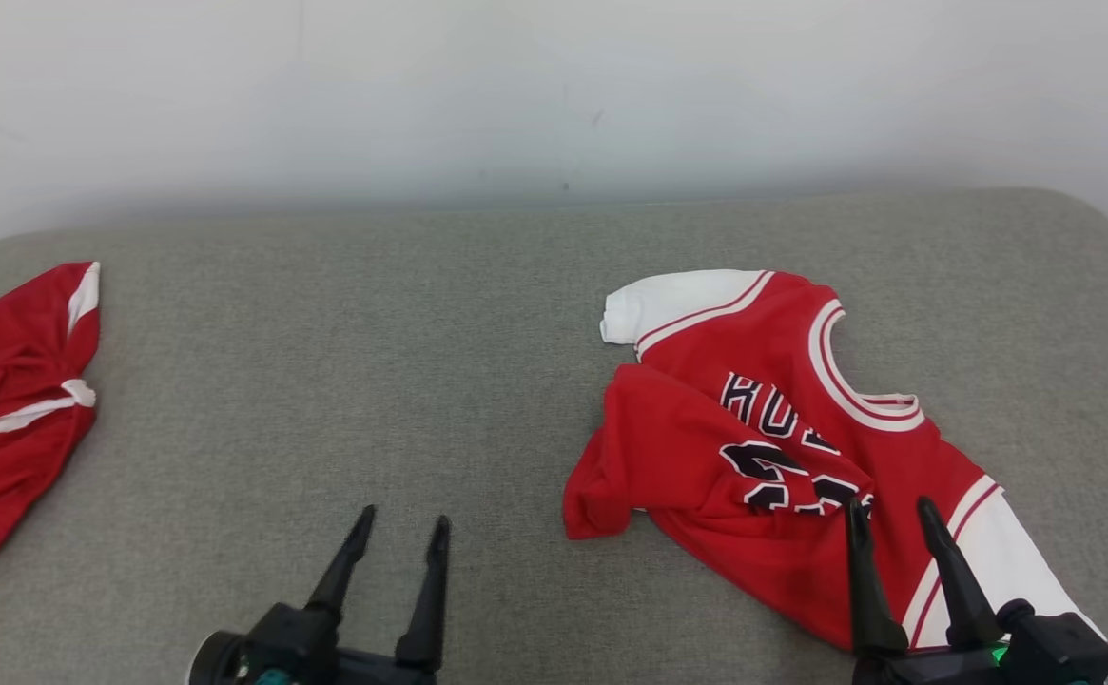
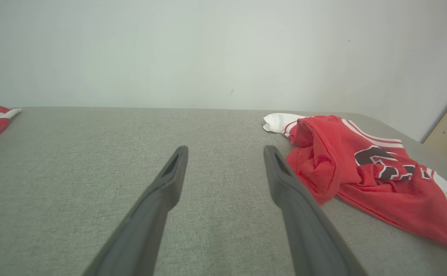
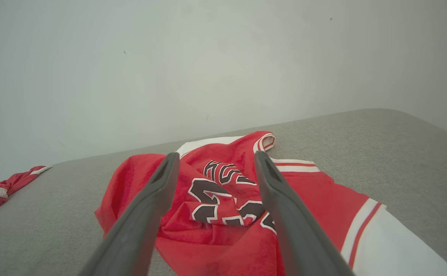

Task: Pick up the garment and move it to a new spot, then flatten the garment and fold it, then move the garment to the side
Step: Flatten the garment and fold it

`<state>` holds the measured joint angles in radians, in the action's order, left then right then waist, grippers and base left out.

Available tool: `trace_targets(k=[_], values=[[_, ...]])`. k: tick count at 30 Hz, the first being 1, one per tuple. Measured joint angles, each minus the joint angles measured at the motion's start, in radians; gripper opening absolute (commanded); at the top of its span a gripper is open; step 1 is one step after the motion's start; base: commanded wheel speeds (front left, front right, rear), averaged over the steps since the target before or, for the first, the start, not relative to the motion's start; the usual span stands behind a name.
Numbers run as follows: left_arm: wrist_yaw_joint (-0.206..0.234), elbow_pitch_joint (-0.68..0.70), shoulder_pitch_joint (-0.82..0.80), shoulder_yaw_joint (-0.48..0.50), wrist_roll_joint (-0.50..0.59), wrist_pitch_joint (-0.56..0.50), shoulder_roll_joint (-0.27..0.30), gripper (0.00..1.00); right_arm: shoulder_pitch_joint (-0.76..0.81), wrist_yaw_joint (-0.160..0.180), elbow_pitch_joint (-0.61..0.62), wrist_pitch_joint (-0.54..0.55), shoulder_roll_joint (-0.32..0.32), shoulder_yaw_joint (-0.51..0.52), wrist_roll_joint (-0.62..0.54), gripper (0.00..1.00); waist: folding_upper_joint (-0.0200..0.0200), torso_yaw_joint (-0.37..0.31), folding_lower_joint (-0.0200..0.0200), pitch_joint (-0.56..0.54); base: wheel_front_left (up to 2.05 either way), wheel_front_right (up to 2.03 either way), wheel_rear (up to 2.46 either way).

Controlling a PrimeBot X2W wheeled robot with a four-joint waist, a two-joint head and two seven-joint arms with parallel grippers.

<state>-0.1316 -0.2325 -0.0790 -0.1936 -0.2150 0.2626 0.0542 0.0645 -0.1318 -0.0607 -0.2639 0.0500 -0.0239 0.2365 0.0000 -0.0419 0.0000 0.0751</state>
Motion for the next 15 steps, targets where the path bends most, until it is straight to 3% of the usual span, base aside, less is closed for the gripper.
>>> trace_targets(k=[15], values=[[0.000,-0.193,-0.213,-0.267,-0.051,0.000,0.041,1.00,-0.045,0.000,-0.025,0.000,0.001,-0.046,0.037,1.00,0.0000,-0.124,0.0000,0.034,0.00,0.00,0.00]])
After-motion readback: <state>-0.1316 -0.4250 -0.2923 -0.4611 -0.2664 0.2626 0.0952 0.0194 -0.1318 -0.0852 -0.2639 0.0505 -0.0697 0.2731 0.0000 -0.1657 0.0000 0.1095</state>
